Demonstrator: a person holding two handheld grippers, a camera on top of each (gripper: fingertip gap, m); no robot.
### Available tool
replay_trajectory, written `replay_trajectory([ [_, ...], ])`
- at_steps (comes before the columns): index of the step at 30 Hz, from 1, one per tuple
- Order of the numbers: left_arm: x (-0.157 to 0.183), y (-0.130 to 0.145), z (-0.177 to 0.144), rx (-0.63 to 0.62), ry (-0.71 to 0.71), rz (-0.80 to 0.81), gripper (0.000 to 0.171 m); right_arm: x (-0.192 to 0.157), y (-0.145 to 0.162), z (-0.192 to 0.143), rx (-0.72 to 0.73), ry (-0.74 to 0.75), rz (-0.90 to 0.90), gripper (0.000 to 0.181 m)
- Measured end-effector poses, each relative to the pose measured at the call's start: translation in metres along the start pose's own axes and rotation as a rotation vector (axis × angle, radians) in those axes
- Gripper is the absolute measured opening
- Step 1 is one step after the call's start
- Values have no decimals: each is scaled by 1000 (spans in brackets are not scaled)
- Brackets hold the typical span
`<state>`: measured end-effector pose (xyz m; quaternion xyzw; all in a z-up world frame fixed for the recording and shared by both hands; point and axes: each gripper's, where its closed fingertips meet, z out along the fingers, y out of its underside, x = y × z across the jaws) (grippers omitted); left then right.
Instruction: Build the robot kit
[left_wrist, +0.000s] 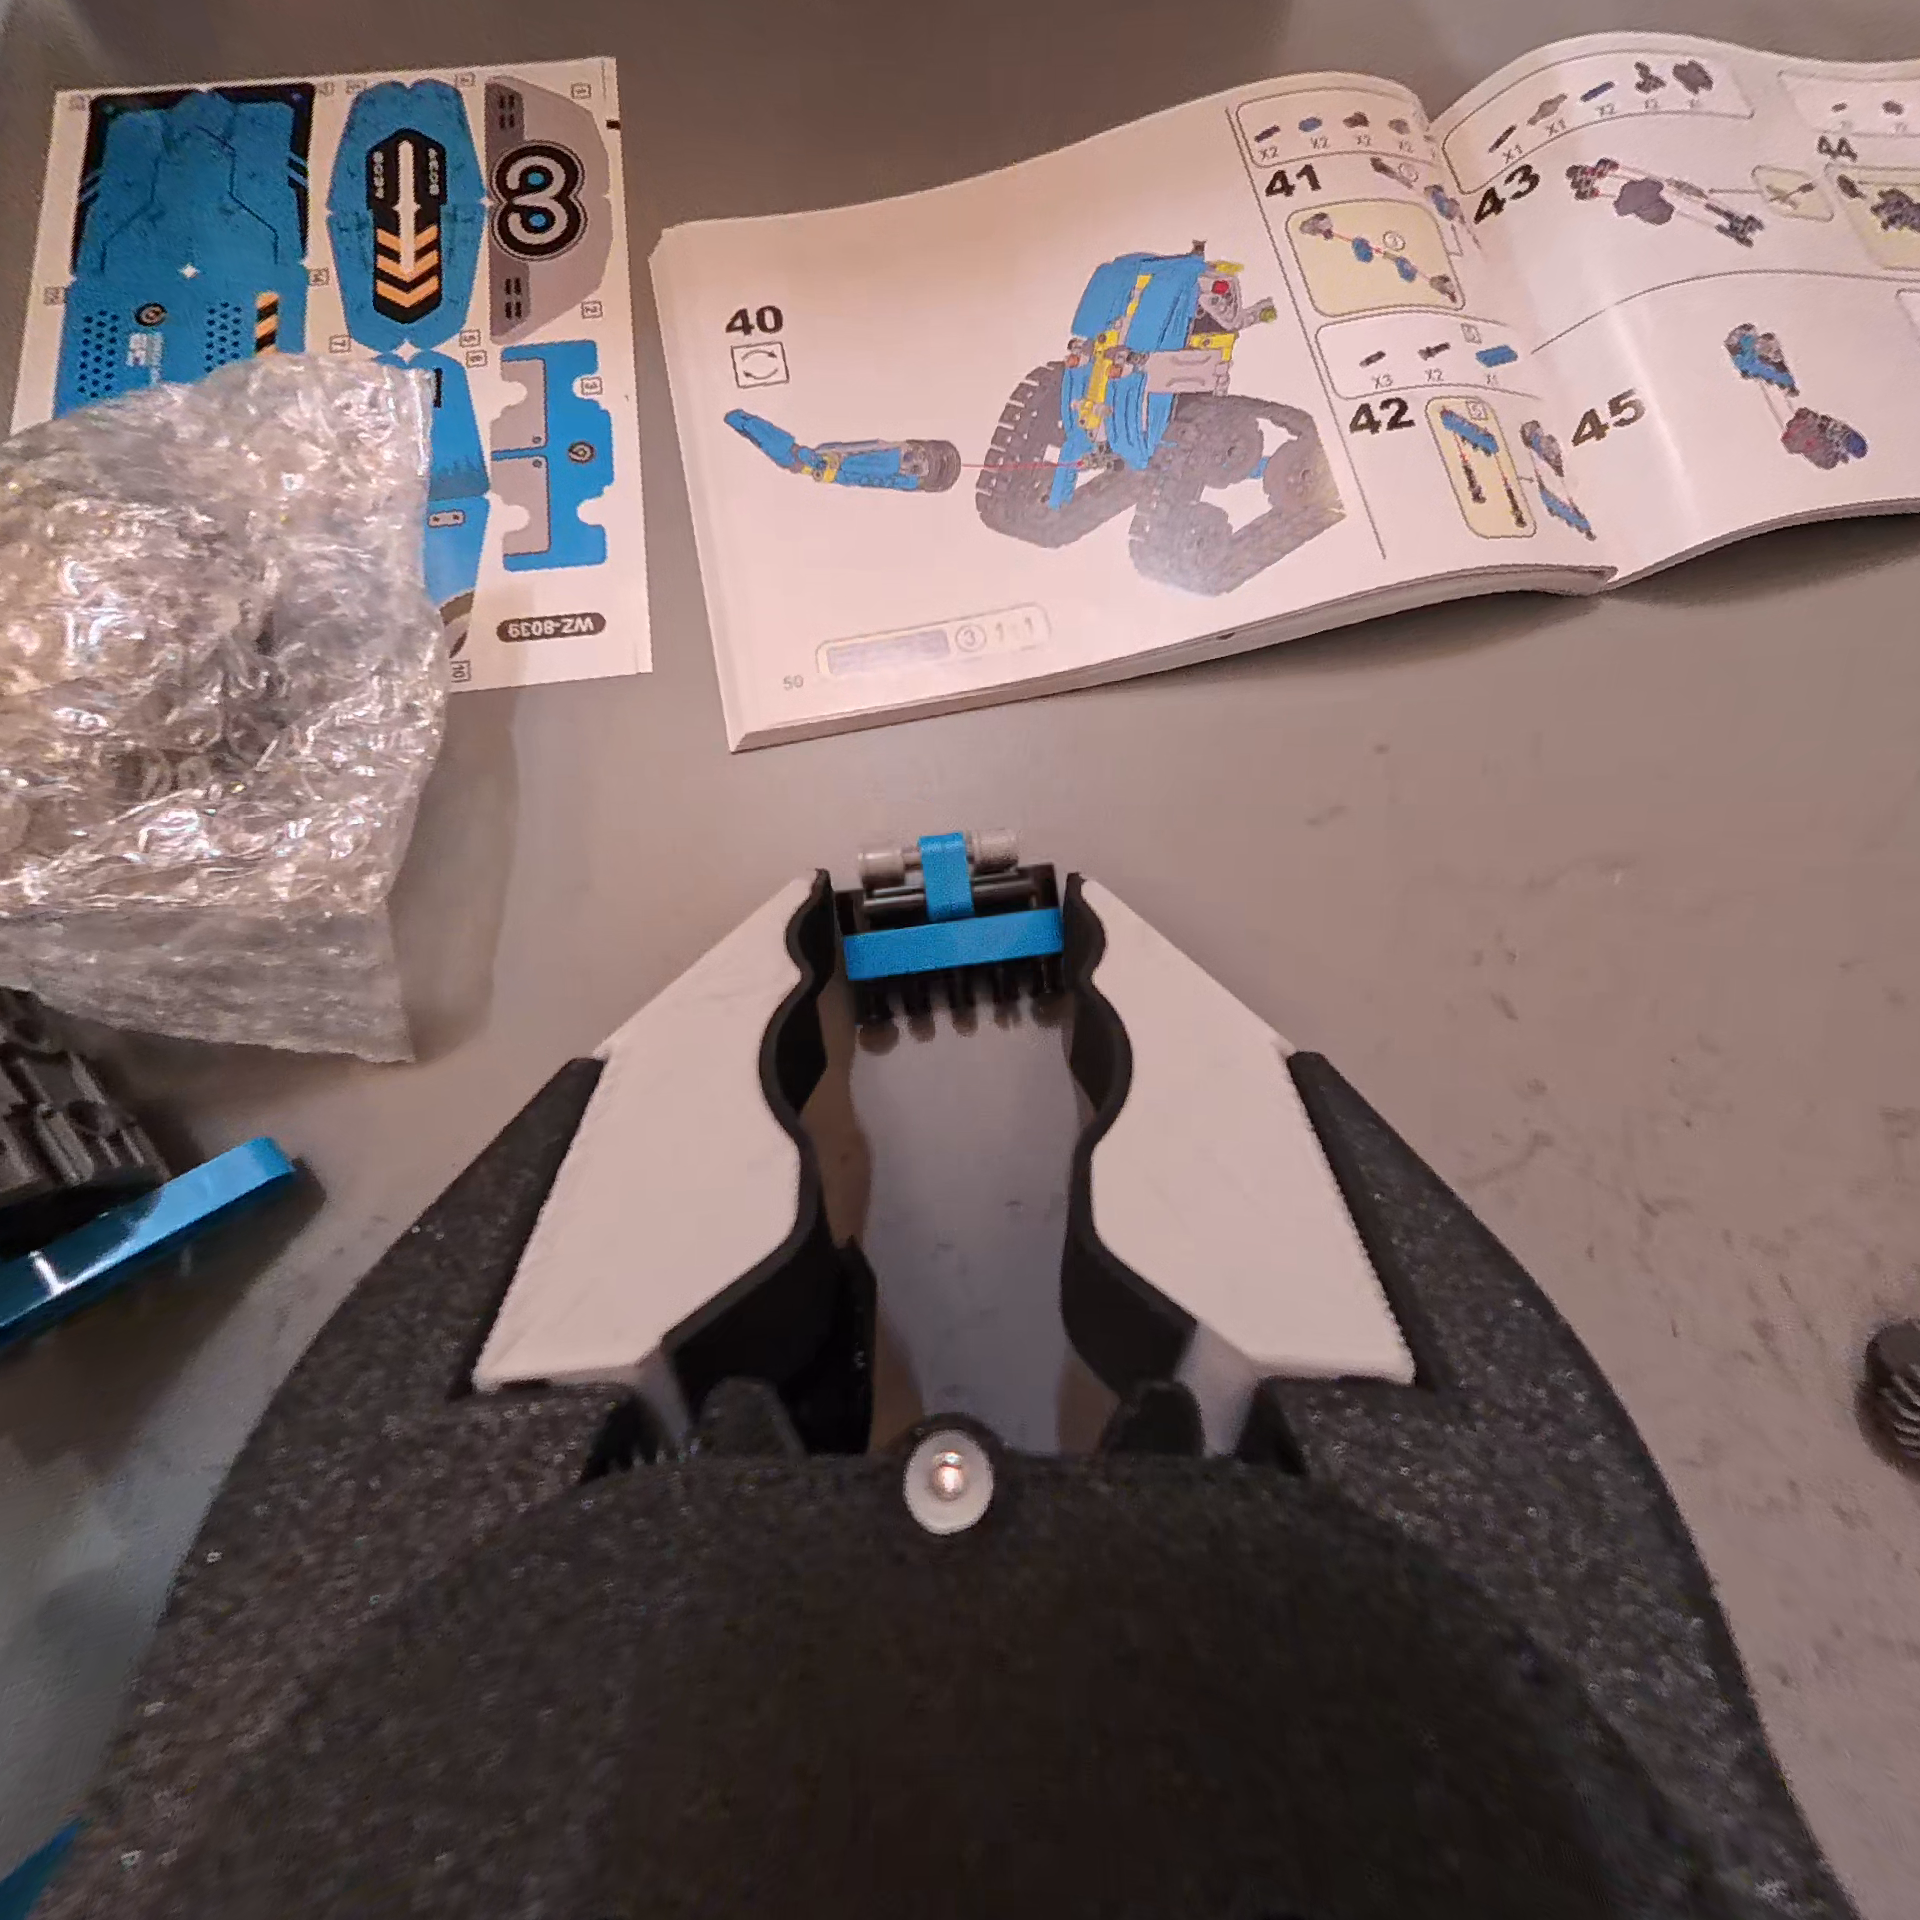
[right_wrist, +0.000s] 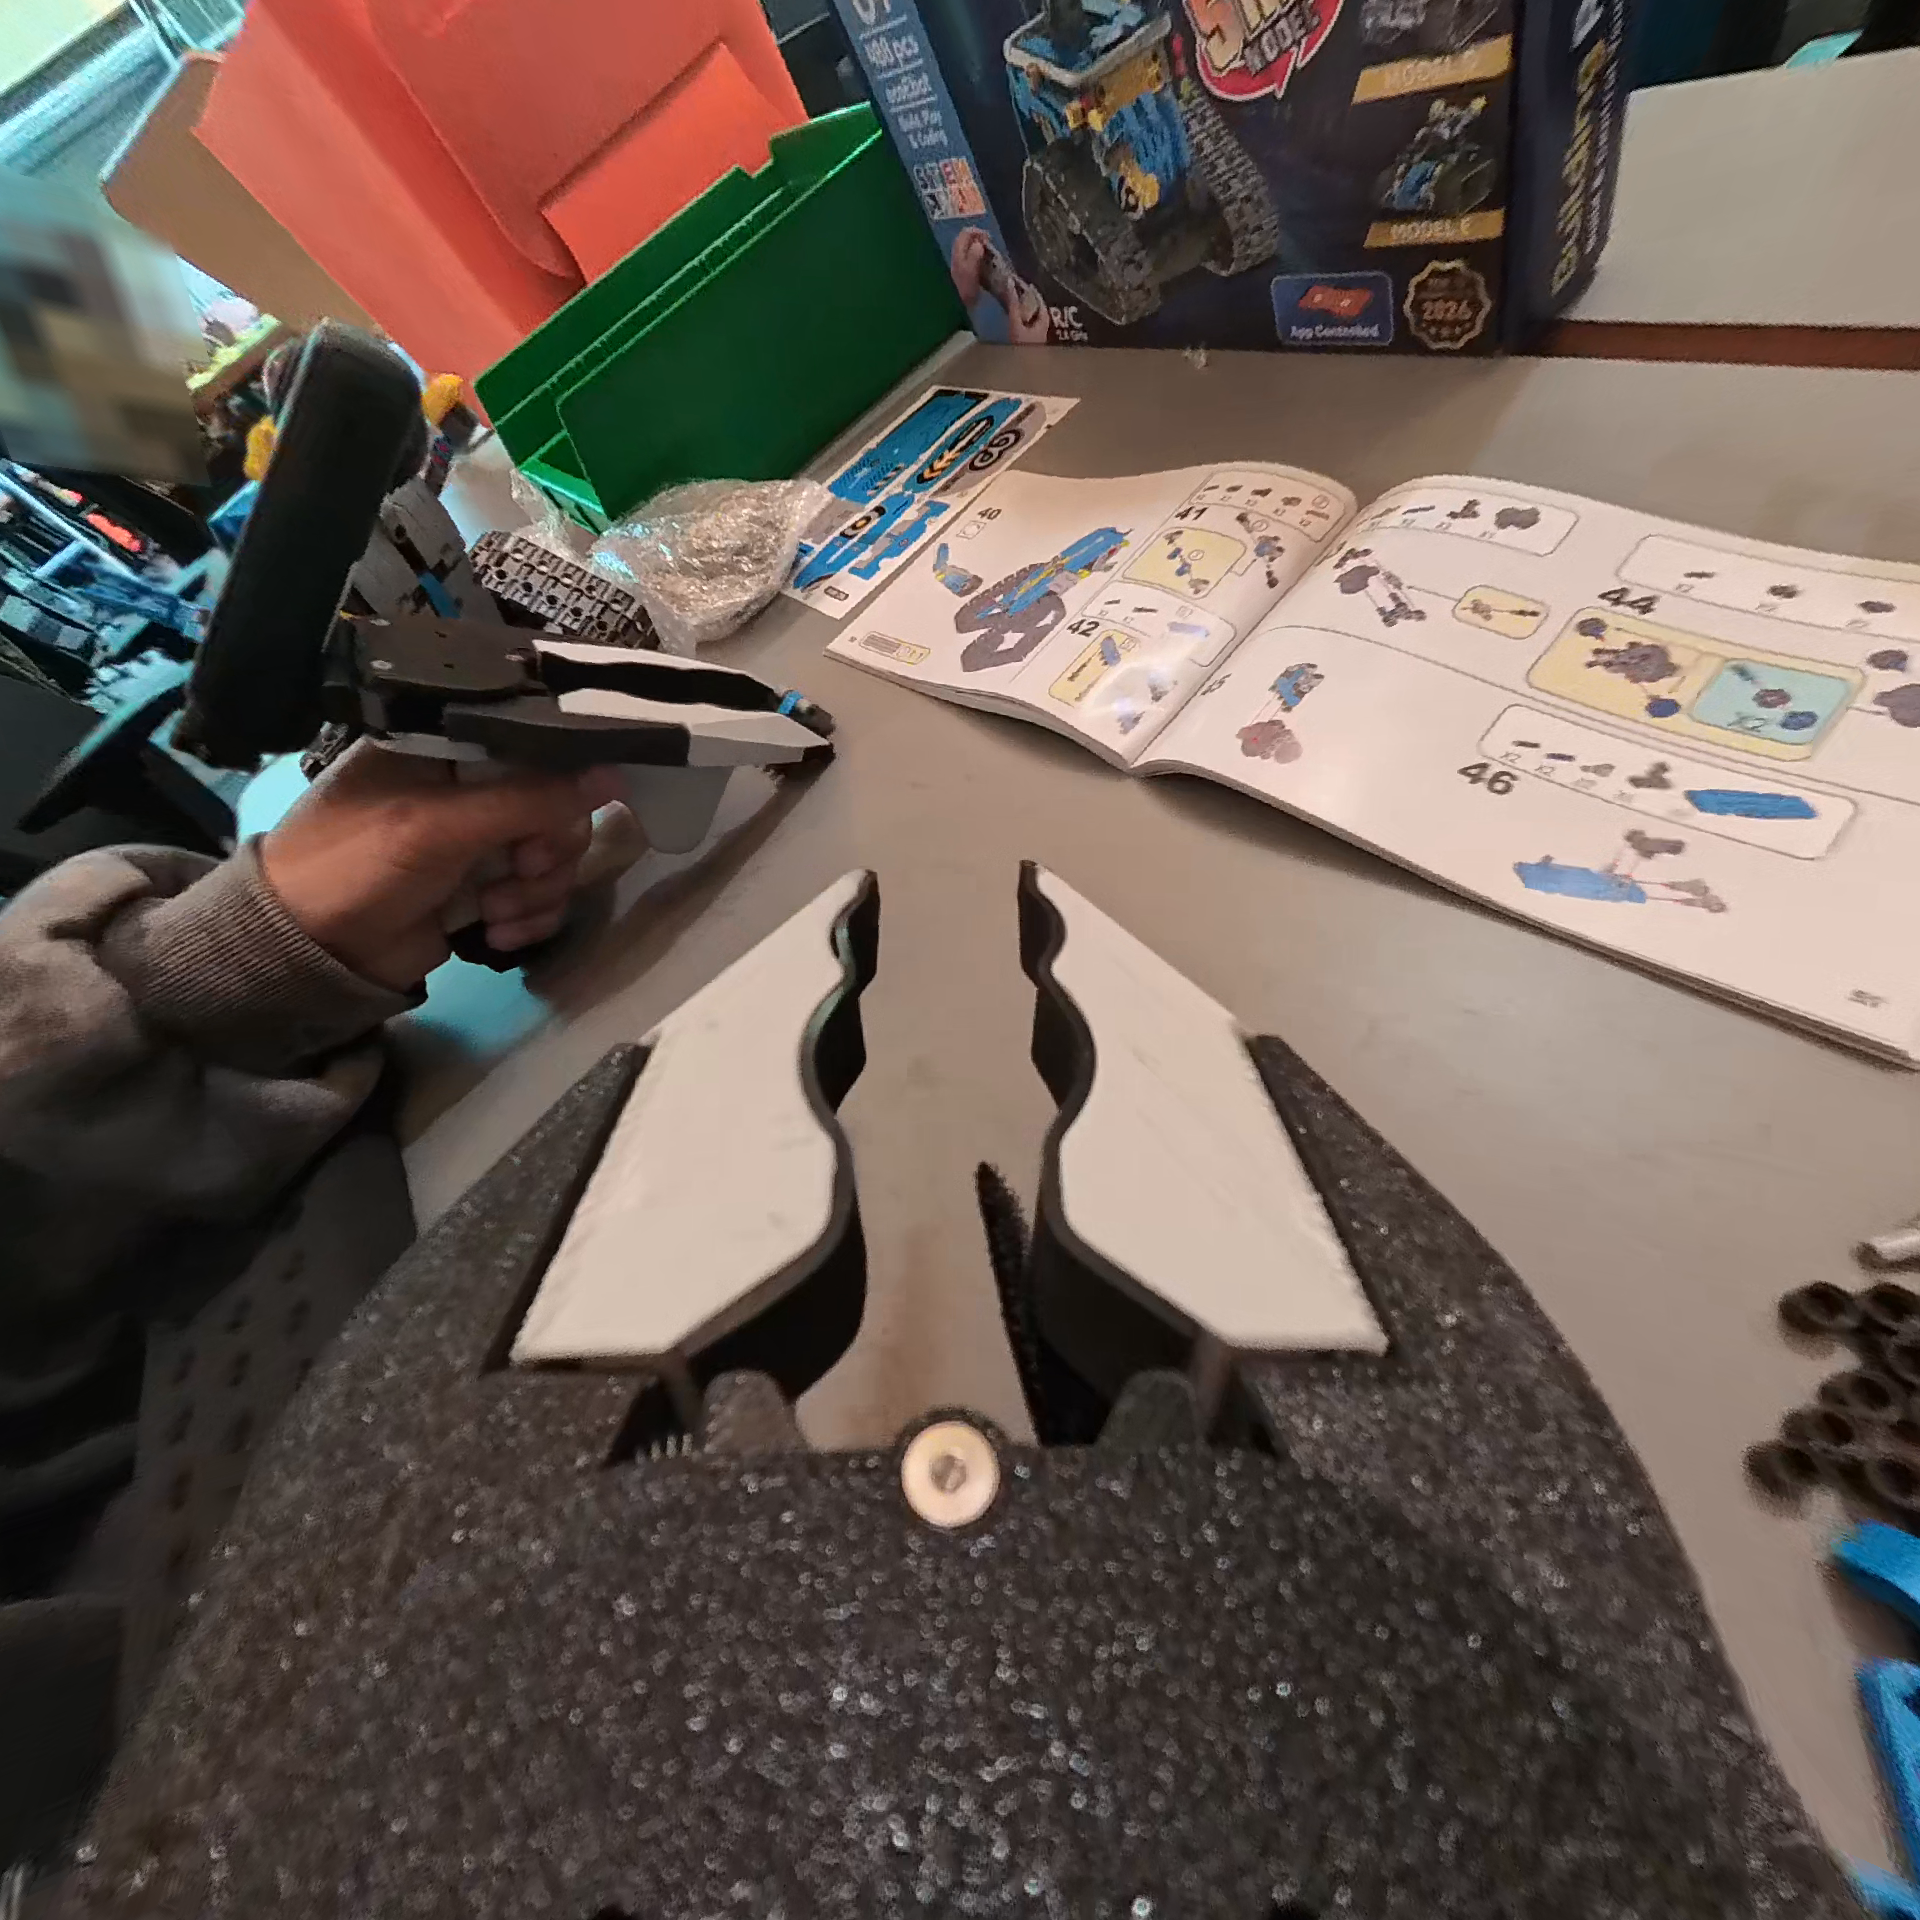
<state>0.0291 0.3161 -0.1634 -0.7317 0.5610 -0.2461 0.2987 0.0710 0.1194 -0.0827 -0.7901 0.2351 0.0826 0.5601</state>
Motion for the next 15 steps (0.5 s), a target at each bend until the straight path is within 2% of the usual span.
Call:
replay_trajectory([
  [2,1,0,0,-1,2,-3,46,4,0,-16,2,44,-33,27],
  [4,-1,-1,-2,8,-22,2,63,6,3,-42,-8,85,-64,27],
  [5,0,-6,-5,35,-27,14,68,8,5,-60,-5,114,-75,27],
  [8,22,-30,-24,183,30,79,68,21,17,-123,22,234,-43,27],
  [10,52,-40,-36,254,133,127,67,36,29,-172,38,335,9,26],
  [12,91,-39,-47,273,281,148,62,55,45,-225,54,451,66,16],
  [15,141,-34,-65,317,438,185,57,102,83,-321,20,767,105,16],
])
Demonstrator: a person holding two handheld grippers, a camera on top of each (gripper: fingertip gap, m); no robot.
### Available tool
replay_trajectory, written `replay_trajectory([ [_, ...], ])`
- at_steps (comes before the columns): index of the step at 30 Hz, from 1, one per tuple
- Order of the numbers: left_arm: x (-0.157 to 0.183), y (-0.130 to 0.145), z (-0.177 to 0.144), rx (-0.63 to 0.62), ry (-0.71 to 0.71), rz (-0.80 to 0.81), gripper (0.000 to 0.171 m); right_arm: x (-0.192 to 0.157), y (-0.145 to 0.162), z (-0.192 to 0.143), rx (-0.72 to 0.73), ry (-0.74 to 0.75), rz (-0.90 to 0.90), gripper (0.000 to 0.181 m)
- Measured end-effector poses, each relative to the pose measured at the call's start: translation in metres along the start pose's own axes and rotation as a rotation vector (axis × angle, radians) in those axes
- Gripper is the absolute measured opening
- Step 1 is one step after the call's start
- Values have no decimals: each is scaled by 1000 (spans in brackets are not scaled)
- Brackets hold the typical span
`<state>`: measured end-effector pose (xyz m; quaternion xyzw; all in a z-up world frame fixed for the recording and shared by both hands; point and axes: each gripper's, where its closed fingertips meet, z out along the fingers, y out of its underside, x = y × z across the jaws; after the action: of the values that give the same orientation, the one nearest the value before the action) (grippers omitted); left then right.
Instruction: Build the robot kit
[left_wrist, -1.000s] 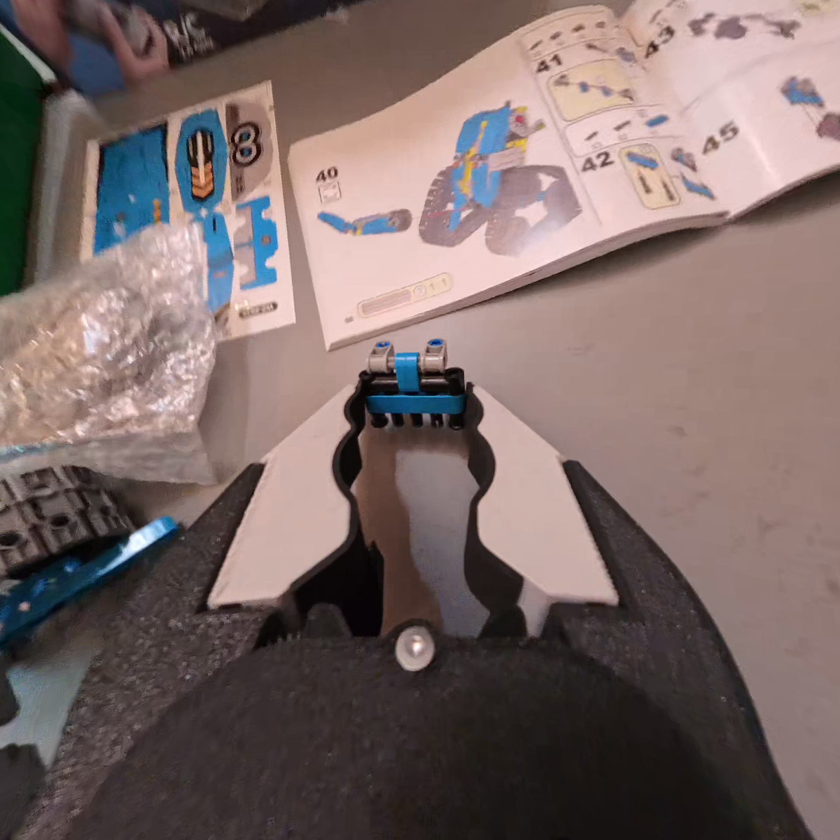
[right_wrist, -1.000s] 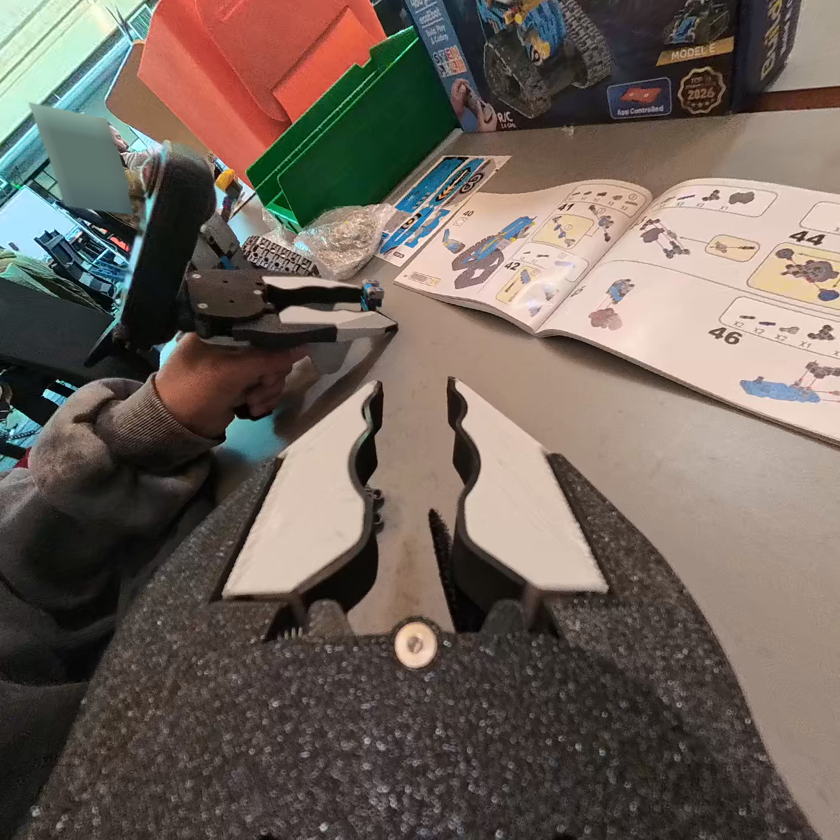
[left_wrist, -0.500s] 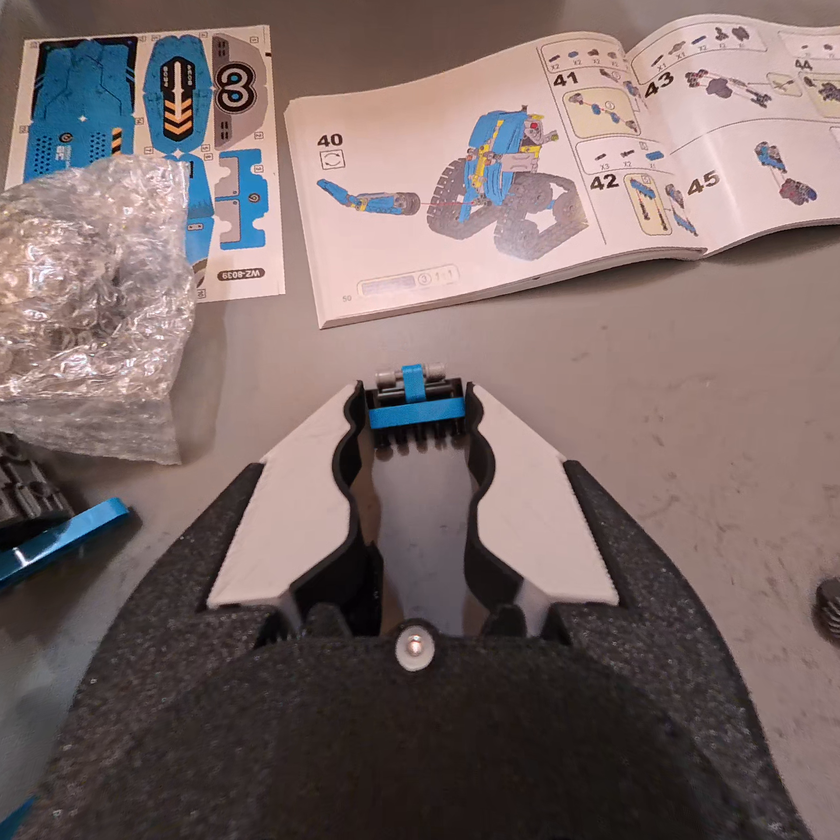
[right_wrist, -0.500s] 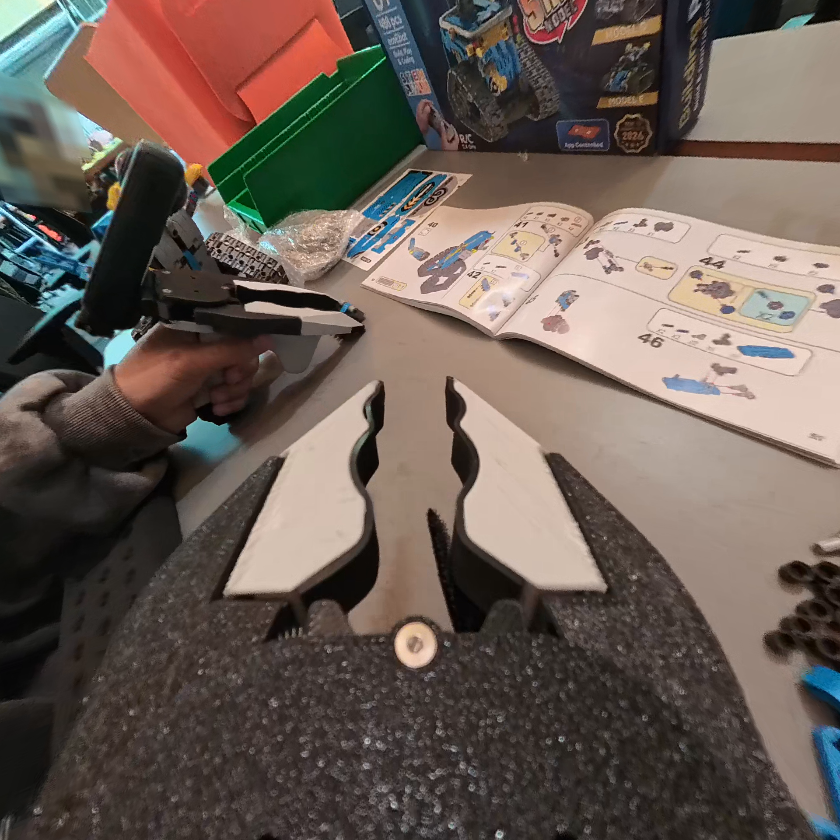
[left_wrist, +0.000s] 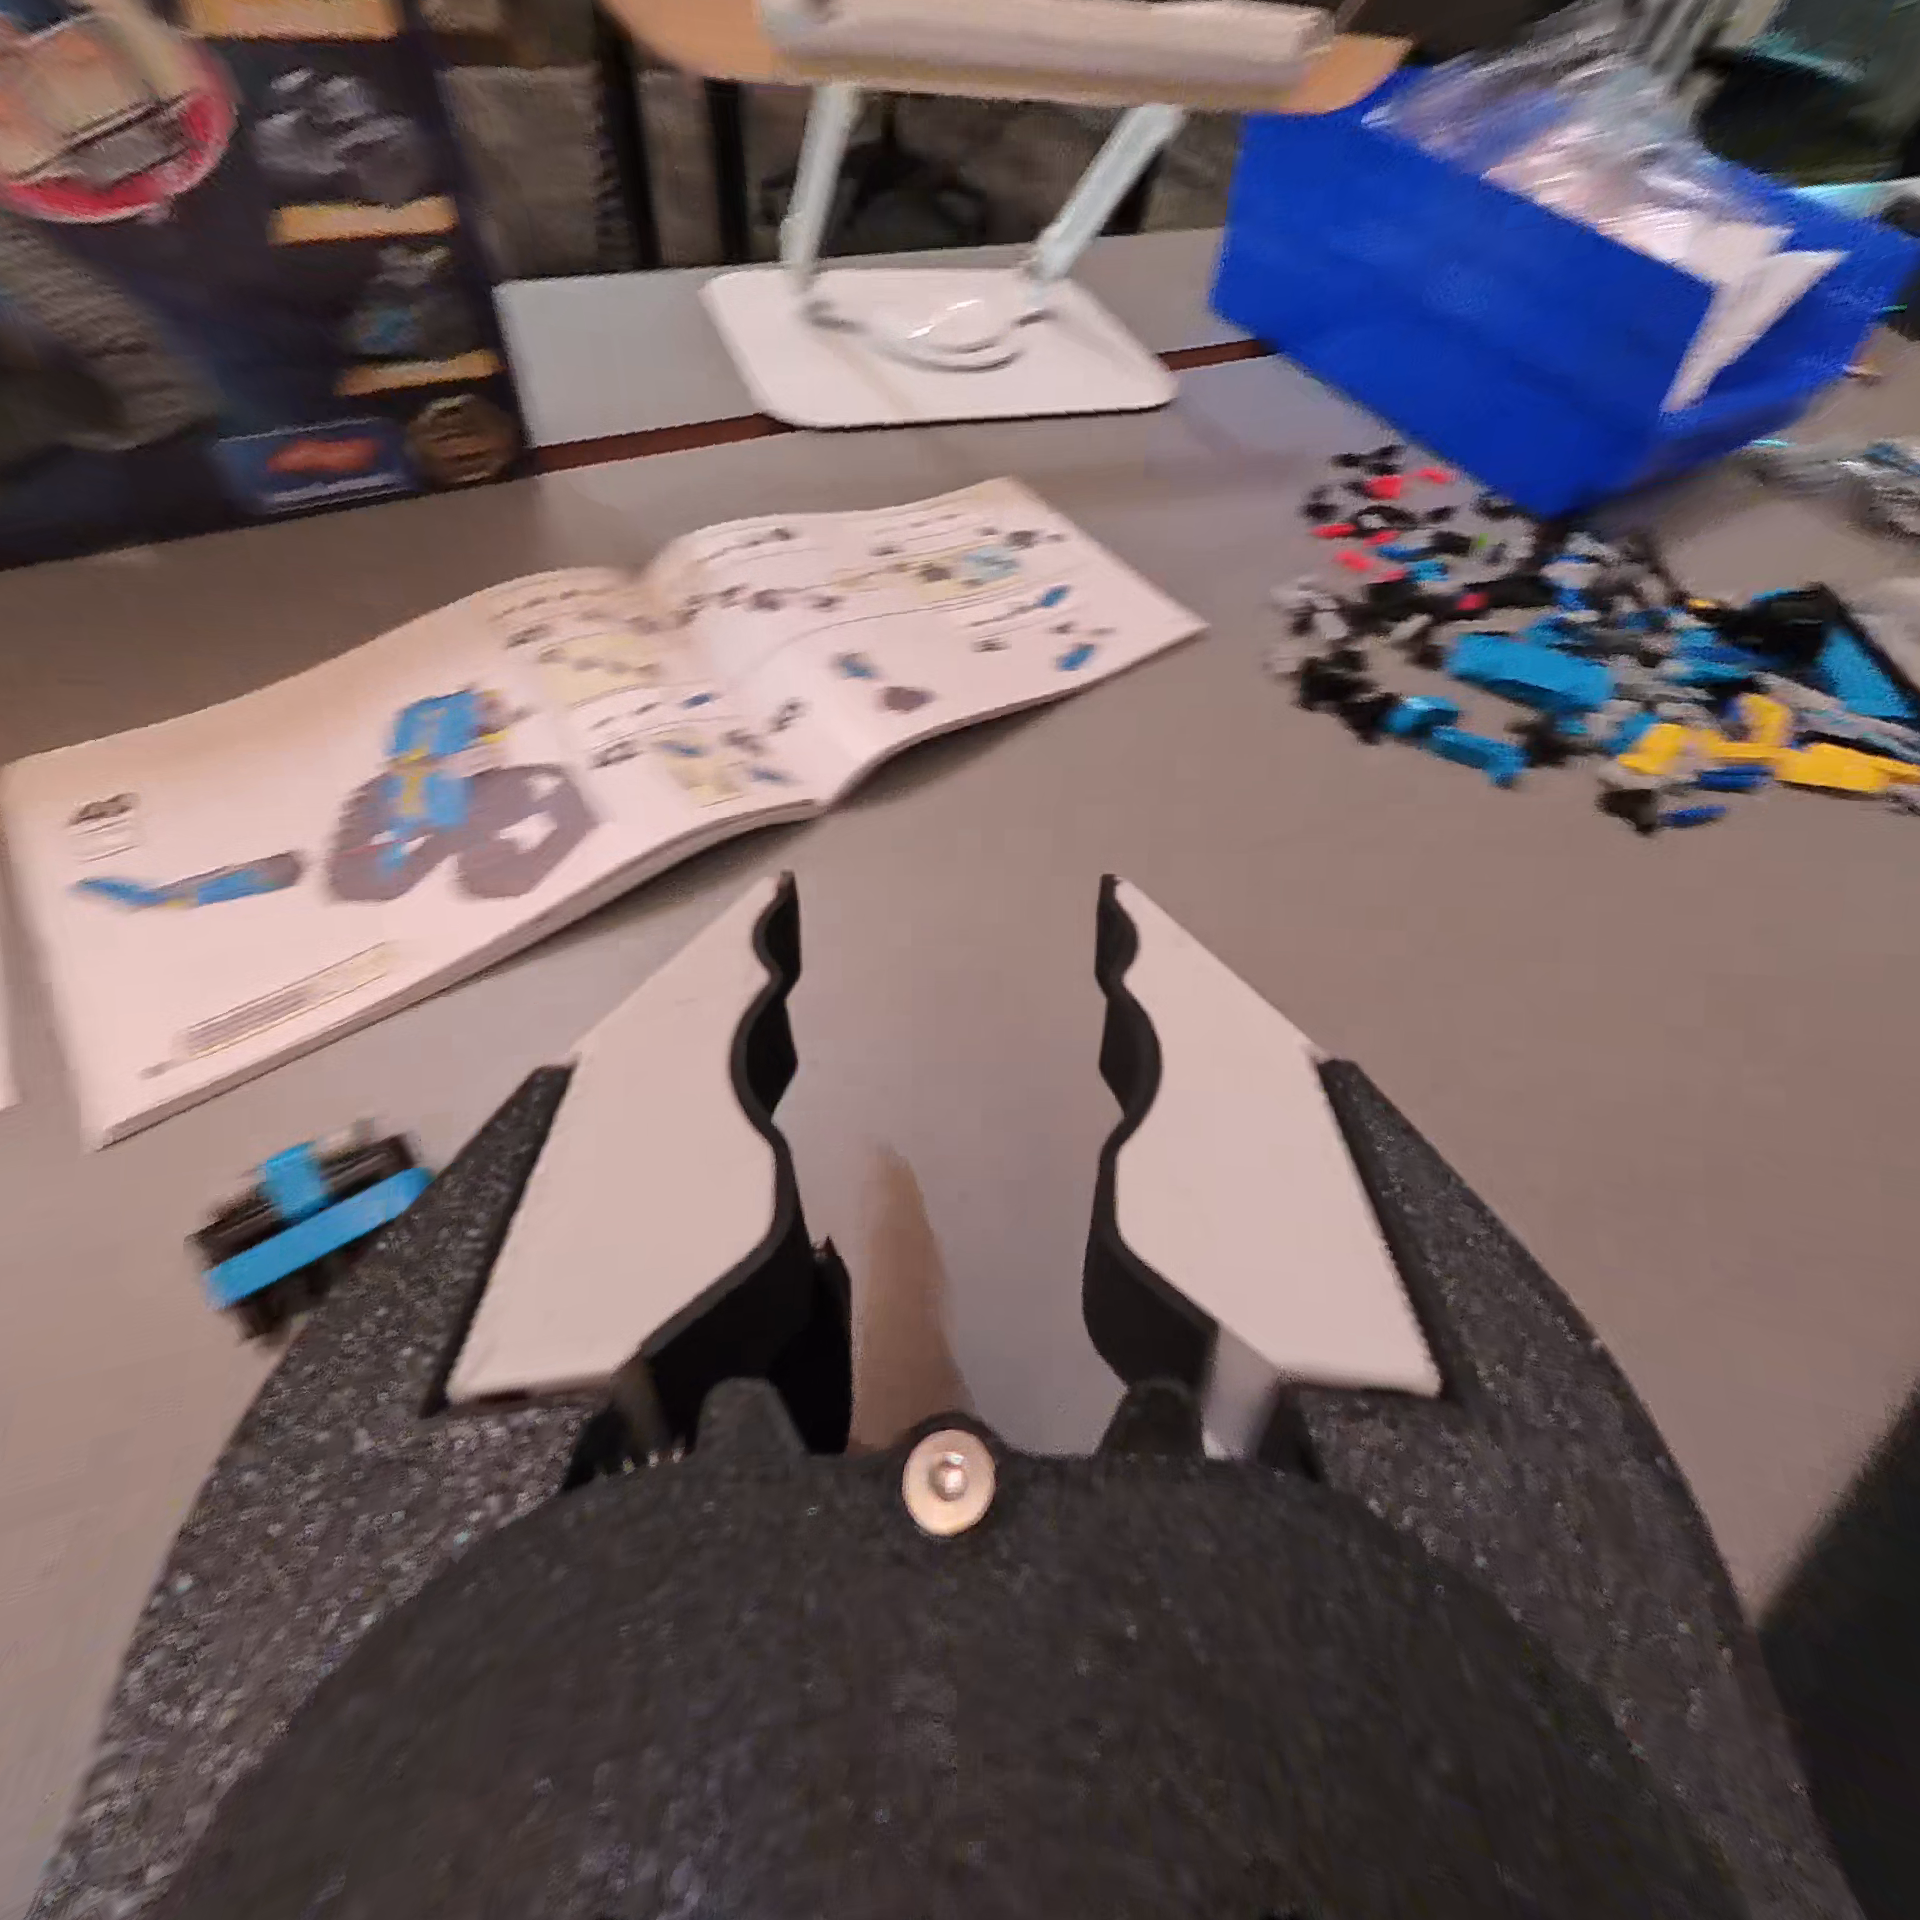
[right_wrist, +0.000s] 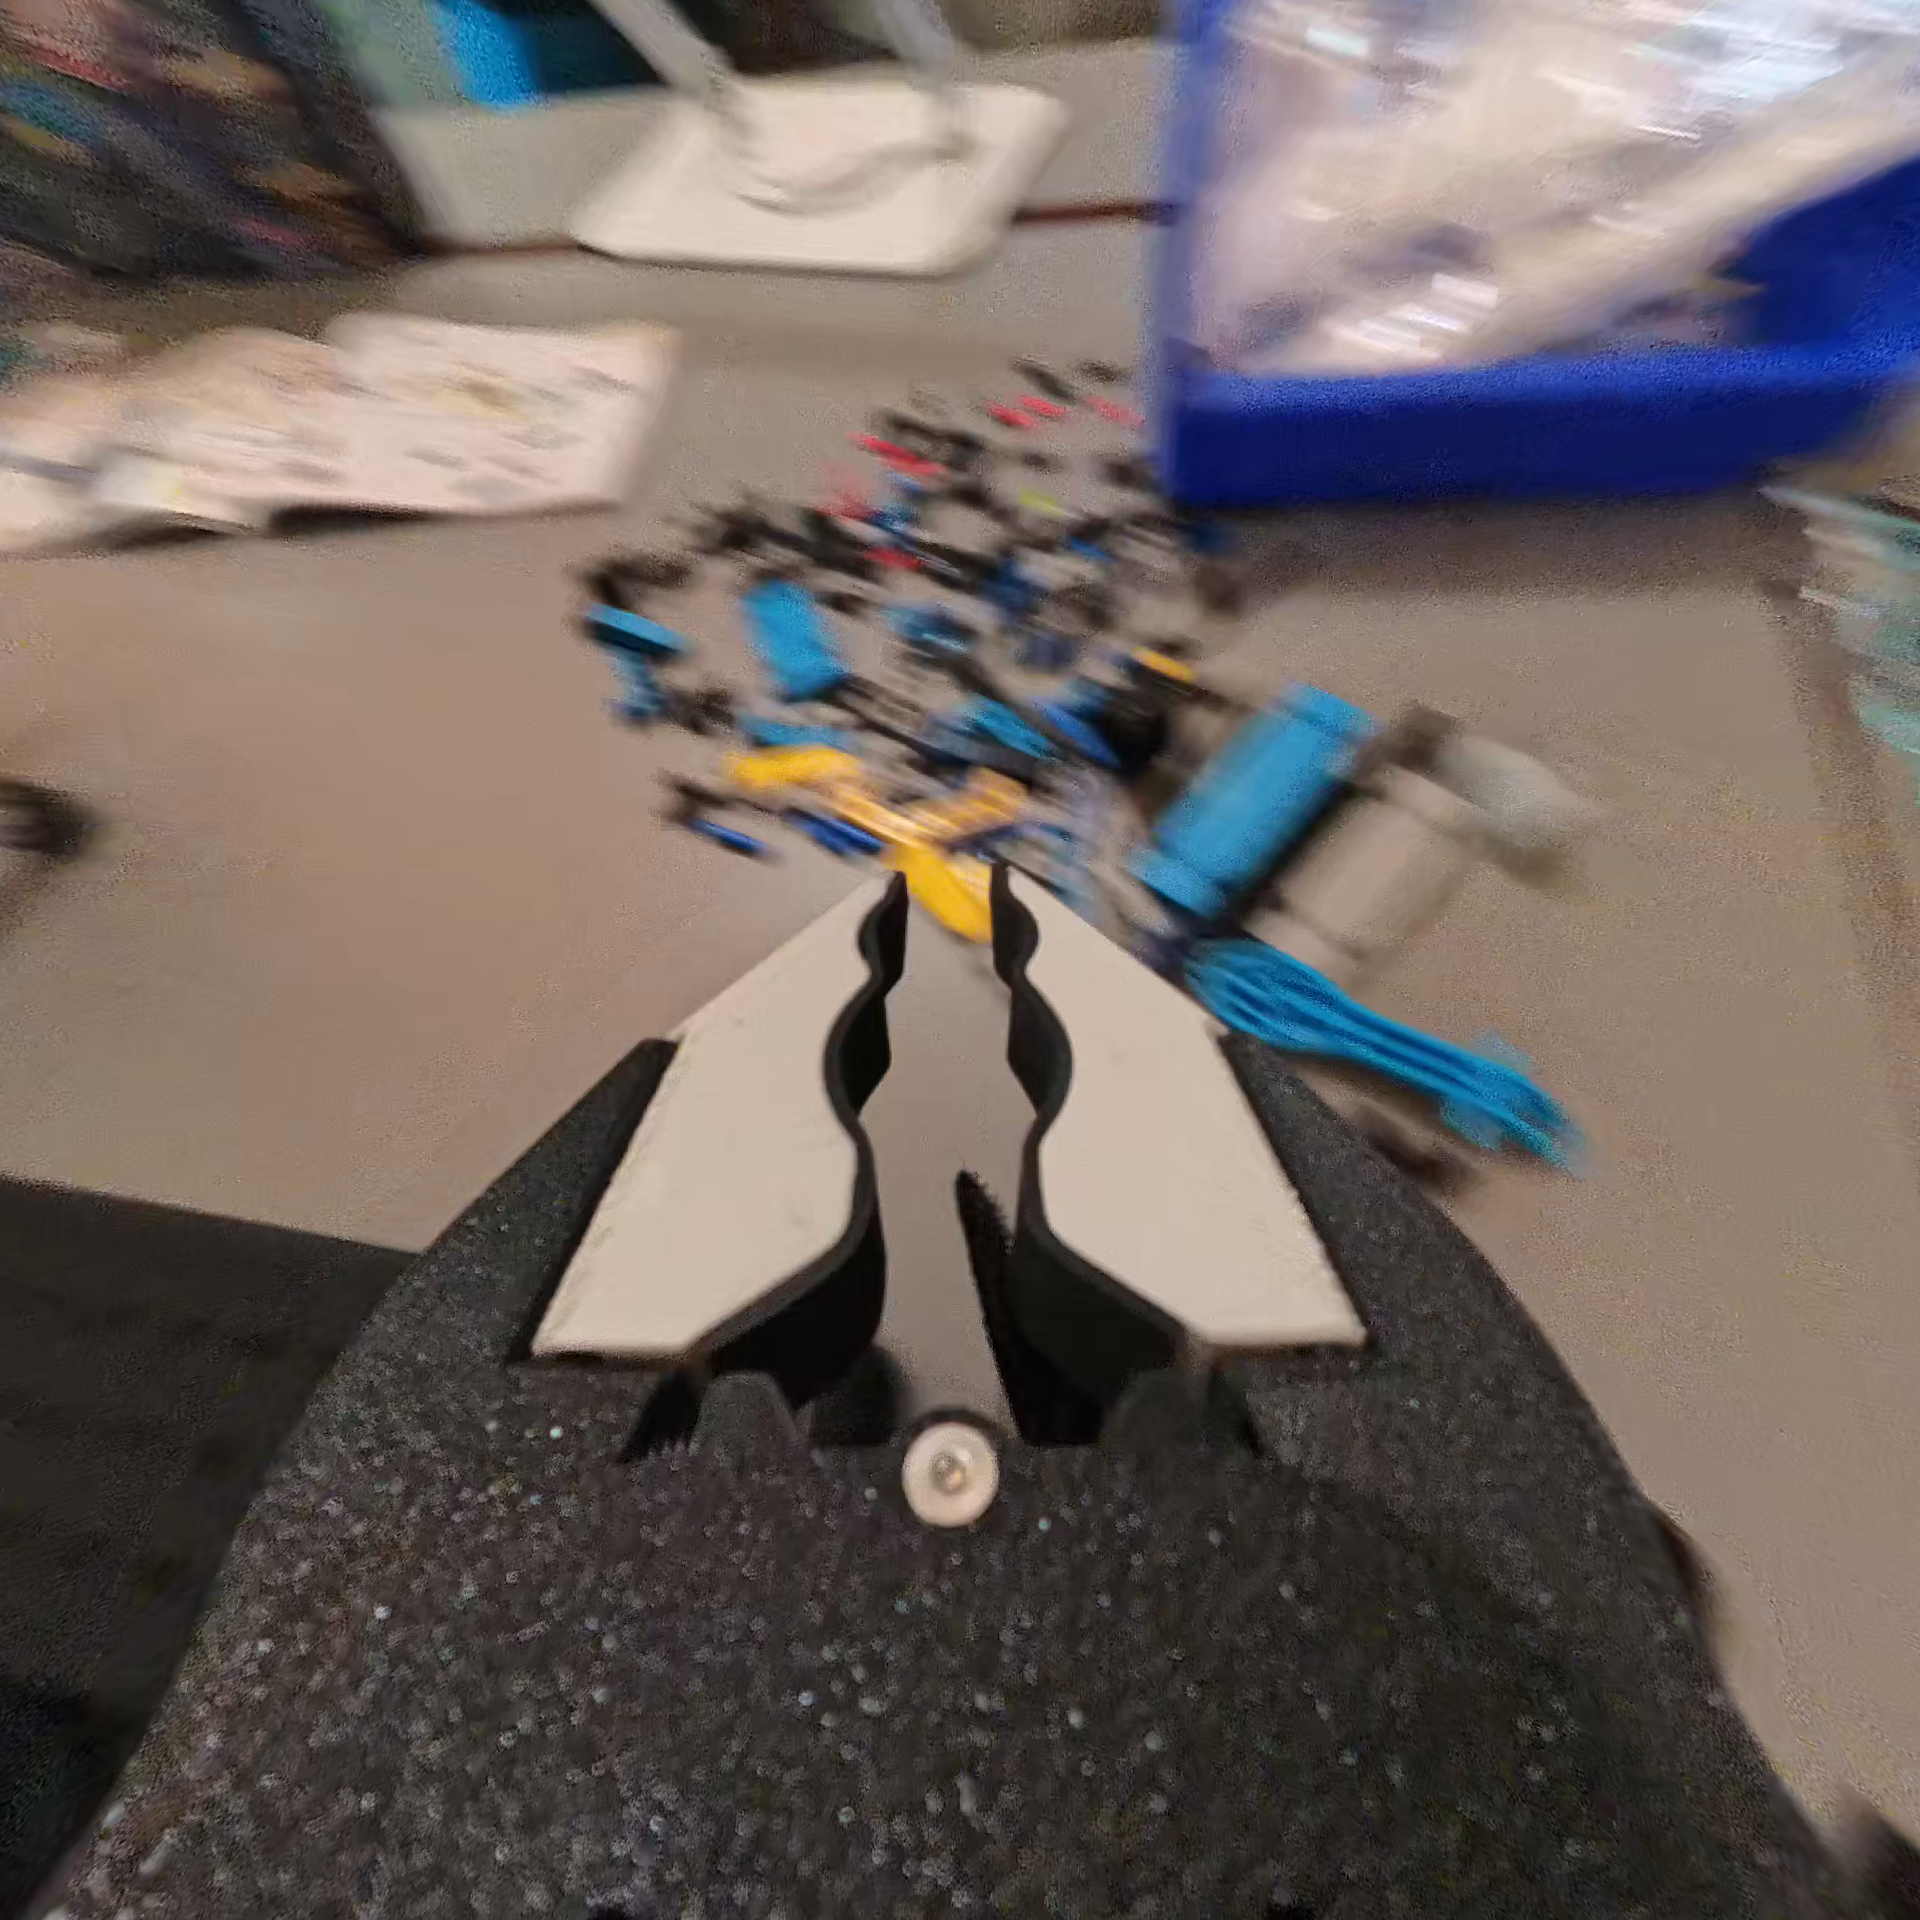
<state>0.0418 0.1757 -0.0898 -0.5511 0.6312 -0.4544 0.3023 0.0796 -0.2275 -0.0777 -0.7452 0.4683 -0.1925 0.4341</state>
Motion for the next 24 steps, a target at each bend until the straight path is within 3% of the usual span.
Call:
replay_trajectory([
  [2,22,0,1,17,39,65,56,48,26,-21,-65,131,15,20],
  [5,32,8,3,-3,32,147,56,68,50,-34,-102,153,8,46],
  [7,26,11,3,-5,20,131,55,78,65,-30,-145,192,-8,45],
  [11,17,7,-1,15,50,21,55,91,77,-16,-153,212,24,41],
  [15,15,7,-2,20,47,17,54,103,79,-3,-170,244,0,38],
  [21,15,9,-1,12,44,21,54,113,81,-5,-177,279,23,7],
  [24,12,8,-1,13,47,-5,53,81,70,-12,-175,231,-47,8],
])
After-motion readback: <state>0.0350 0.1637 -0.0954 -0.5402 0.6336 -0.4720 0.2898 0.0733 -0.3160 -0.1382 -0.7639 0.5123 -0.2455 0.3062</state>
